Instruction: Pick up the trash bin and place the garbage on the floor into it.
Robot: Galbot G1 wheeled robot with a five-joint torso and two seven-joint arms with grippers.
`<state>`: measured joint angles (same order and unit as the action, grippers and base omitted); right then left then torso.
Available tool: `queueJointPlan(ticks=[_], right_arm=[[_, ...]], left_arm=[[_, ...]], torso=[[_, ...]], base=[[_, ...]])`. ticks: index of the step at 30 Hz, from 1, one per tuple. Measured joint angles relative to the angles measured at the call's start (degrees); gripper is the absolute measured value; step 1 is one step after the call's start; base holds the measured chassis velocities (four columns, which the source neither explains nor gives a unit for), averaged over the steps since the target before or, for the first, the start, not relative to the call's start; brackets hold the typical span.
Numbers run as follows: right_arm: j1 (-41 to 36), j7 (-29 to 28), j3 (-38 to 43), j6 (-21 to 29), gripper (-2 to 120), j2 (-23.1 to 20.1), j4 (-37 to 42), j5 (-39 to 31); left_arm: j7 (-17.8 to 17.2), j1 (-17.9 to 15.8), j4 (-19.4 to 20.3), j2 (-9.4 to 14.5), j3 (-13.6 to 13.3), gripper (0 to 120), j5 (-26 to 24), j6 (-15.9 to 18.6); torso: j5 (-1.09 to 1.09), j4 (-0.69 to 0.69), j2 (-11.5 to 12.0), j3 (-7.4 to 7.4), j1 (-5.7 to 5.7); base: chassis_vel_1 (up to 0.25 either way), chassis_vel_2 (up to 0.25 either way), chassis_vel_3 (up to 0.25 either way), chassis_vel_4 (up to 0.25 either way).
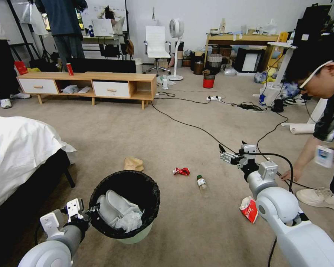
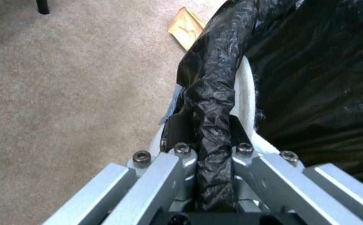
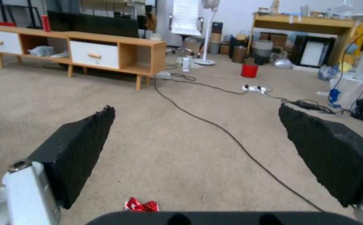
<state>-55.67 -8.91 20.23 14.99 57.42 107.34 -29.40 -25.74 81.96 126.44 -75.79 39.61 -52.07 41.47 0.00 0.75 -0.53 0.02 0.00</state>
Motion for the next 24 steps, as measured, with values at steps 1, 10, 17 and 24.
queueJointPlan(ticks=[1,10,17,24], right_arm=[[0.00,0.00,0.00,0.00,100,0.00,0.00,0.00],[-0.07,0.88,-0.20,-0.62,100,0.25,-0.07,0.30],[-0.26,1.11,-0.22,-0.87,100,0.33,-0.08,0.49],[-0.41,1.19,-0.16,-0.89,100,0.45,-0.08,0.52]], left_arm=[[0.00,0.00,0.00,0.00,0.00,3,0.00,0.00],[0.44,0.38,0.34,0.13,0.48,3,0.40,-0.17],[0.57,0.49,0.34,0.01,0.45,3,0.66,-0.19],[0.58,0.51,0.34,0.01,0.45,3,0.87,-0.19]], torso=[[0.00,0.00,0.00,0.00,0.00],[0.00,0.00,0.00,0.00,0.00],[0.00,0.00,0.00,0.00,0.00],[0.00,0.00,0.00,0.00,0.00]], base=[[0.000,0.000,0.000,0.000],[0.000,0.000,0.000,0.000],[0.000,0.000,0.000,0.000],[0.000,0.000,0.000,0.000]])
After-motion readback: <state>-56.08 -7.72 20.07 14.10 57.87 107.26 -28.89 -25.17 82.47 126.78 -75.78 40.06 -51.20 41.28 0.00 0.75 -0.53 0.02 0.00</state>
